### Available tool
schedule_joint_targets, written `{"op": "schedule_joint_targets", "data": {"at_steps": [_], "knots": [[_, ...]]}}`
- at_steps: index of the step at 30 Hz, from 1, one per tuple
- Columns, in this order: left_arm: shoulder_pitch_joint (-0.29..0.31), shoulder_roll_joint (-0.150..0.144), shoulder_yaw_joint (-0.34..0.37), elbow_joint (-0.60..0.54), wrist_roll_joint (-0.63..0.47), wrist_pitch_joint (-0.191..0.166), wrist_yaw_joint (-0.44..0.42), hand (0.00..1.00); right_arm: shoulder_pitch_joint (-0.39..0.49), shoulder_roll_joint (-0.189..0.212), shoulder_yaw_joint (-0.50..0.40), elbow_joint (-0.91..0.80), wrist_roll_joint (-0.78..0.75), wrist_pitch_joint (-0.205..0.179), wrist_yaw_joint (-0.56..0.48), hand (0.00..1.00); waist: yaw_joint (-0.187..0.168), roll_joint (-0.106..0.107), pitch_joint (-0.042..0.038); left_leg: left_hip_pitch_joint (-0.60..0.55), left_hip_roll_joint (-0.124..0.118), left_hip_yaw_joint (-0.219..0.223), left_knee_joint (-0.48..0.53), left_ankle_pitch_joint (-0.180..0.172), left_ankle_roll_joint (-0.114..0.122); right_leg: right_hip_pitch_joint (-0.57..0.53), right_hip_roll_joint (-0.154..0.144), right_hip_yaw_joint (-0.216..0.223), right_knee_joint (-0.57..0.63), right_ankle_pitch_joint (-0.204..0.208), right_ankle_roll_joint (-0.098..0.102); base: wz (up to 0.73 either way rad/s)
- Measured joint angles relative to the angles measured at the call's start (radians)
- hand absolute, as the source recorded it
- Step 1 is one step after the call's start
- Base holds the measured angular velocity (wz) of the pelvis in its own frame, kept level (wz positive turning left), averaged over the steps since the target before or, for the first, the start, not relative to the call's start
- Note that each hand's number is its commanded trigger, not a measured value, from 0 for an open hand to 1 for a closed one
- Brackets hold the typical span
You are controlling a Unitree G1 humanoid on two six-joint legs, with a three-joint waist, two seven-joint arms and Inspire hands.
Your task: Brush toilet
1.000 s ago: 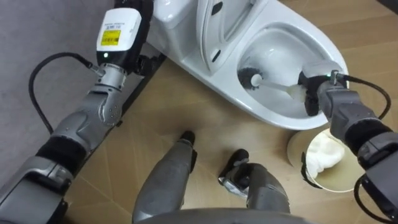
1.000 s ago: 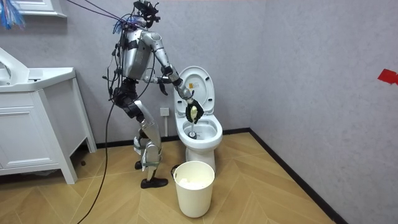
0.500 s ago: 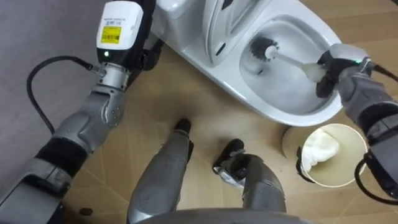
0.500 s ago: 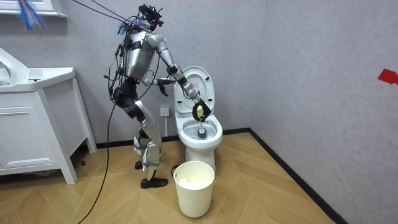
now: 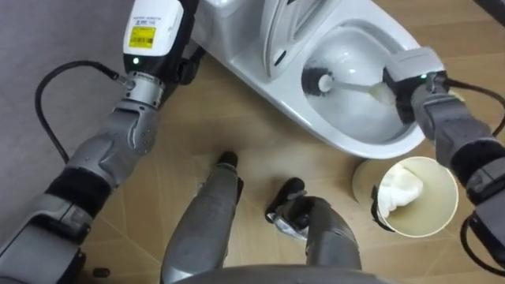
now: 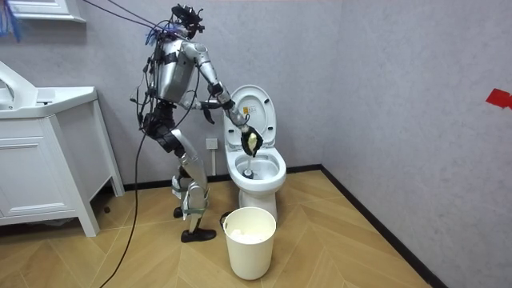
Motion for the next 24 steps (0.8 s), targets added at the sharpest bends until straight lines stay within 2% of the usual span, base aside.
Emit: {"op": "schedule_joint_targets", "data": {"at_steps": [2, 4, 6, 8, 12, 14, 18, 21, 24], "knots": [[0.005, -0.035, 0.005, 0.032, -0.008, -0.001, 0.005, 0.00, 0.011, 0.014, -0.001, 0.010, -0.002, 0.025, 0.001, 1.00, 0.000, 0.022, -0.0123, 0.006, 0.001, 0.000, -0.004, 0.000, 0.000, 0.004, 0.000, 0.000, 0.000, 0.000, 0.000, 0.00], [0.010, -0.055, 0.011, 0.056, -0.008, 0.002, 0.008, 0.00, 0.018, 0.030, -0.001, 0.018, -0.003, 0.043, -0.001, 1.00, -0.001, 0.034, -0.0129, 0.017, 0.001, 0.001, -0.011, 0.000, -0.001, 0.011, 0.000, 0.000, 0.000, 0.000, 0.000, 0.00], [0.007, -0.058, 0.015, 0.061, -0.015, 0.010, 0.008, 0.00, 0.033, 0.043, -0.003, 0.017, -0.003, 0.060, -0.006, 1.00, -0.006, 0.043, -0.0172, 0.022, 0.000, 0.000, -0.015, 0.001, -0.002, 0.015, 0.000, 0.001, -0.004, -0.003, -0.001, 0.02], [0.015, -0.058, 0.017, 0.059, -0.016, 0.010, 0.010, 0.00, 0.060, 0.057, -0.022, 0.005, 0.003, 0.070, -0.015, 1.00, -0.014, 0.048, -0.0175, 0.021, 0.000, 0.000, -0.015, 0.001, -0.003, 0.015, 0.000, 0.001, -0.003, -0.008, -0.001, 0.04], [0.033, -0.060, 0.025, 0.041, -0.033, 0.014, 0.011, 0.00, 0.071, 0.071, -0.041, 0.002, 0.013, 0.078, -0.013, 1.00, -0.026, 0.058, -0.0231, 0.019, 0.001, -0.001, -0.016, 0.001, -0.003, 0.015, 0.002, -0.001, -0.008, -0.008, -0.001, 0.00], [0.034, -0.070, 0.022, 0.042, -0.033, 0.022, 0.011, 0.00, 0.069, 0.073, -0.040, 0.020, 0.031, 0.084, -0.015, 1.00, -0.023, 0.066, -0.0273, 0.019, 0.001, -0.003, -0.016, 0.001, -0.003, 0.020, 0.004, -0.002, -0.014, -0.007, 0.001, 0.03], [0.031, -0.071, 0.013, 0.035, -0.034, 0.031, 0.011, 0.00, 0.050, 0.058, -0.034, 0.072, 0.066, 0.075, -0.033, 1.00, -0.016, 0.072, -0.0258, 0.017, 0.001, -0.005, -0.018, 0.001, -0.003, 0.022, 0.004, -0.002, -0.014, -0.007, 0.002, 0.03], [0.029, -0.071, -0.001, 0.014, -0.033, 0.039, 0.007, 0.00, 0.024, 0.032, -0.012, 0.133, 0.195, 0.042, -0.054, 1.00, 0.001, 0.068, -0.0235, 0.013, -0.003, -0.005, -0.019, 0.000, -0.002, 0.012, -0.003, -0.001, -0.001, -0.008, 0.003, 0.02], [0.029, -0.056, -0.010, -0.010, -0.034, 0.040, 0.026, 0.00, -0.004, 0.022, -0.028, 0.180, 0.369, 0.007, -0.068, 1.00, -0.003, 0.045, -0.0105, 0.001, -0.021, -0.001, -0.017, 0.001, -0.002, -0.020, -0.030, 0.009, 0.047, -0.031, 0.004, 0.10]]}}
